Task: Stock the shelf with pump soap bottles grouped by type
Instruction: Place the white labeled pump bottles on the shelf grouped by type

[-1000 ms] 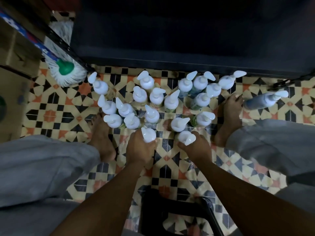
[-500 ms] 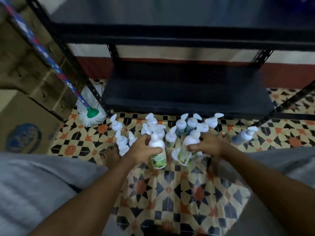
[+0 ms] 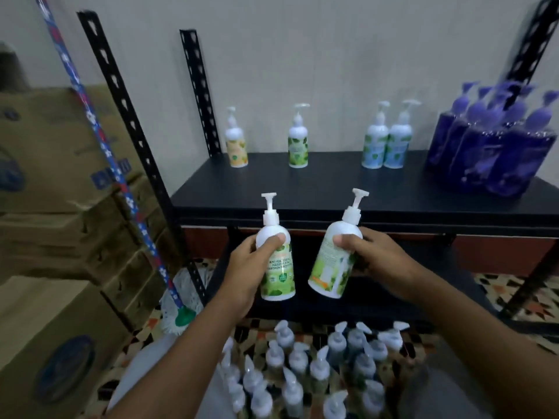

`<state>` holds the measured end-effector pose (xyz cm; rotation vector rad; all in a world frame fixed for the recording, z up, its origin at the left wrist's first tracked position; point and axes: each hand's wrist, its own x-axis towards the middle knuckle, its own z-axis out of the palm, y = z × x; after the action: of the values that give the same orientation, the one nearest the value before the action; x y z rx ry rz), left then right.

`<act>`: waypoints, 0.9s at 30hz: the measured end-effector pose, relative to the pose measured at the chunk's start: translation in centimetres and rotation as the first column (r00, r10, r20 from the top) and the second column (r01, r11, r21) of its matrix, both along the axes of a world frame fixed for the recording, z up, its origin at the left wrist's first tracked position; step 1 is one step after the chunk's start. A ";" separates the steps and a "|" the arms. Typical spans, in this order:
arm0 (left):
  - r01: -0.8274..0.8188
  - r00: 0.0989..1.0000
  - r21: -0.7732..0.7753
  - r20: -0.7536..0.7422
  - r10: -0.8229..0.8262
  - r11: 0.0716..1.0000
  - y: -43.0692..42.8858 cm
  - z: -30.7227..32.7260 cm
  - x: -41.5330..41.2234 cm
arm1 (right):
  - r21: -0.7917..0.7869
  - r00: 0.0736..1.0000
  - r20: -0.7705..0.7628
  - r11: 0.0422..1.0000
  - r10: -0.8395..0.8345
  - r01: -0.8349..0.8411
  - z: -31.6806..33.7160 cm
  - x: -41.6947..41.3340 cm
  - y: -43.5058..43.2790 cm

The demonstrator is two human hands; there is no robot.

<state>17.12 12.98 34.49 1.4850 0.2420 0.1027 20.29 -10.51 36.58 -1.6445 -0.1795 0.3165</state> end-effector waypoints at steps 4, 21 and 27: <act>-0.083 0.996 -0.086 -0.042 0.079 0.993 -0.4 0.2 0.0 | 0.136 0.996 -0.038 0.987 -0.078 0.083 -0.2 0.1 1.1; 0.144 0.989 -0.066 0.001 -0.145 0.987 -2.3 -1.3 0.3 | 0.221 0.990 -0.074 0.966 -0.122 0.136 -2.5 0.2 2.1; 0.124 0.988 -0.013 0.095 -0.123 0.992 -2.5 -1.0 -0.1 | 0.116 0.975 0.074 0.972 -0.211 0.202 -2.1 -0.6 2.4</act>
<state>17.03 10.46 33.51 1.4687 0.0742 0.0702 19.71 -8.09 34.50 -1.5546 -0.0870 0.0761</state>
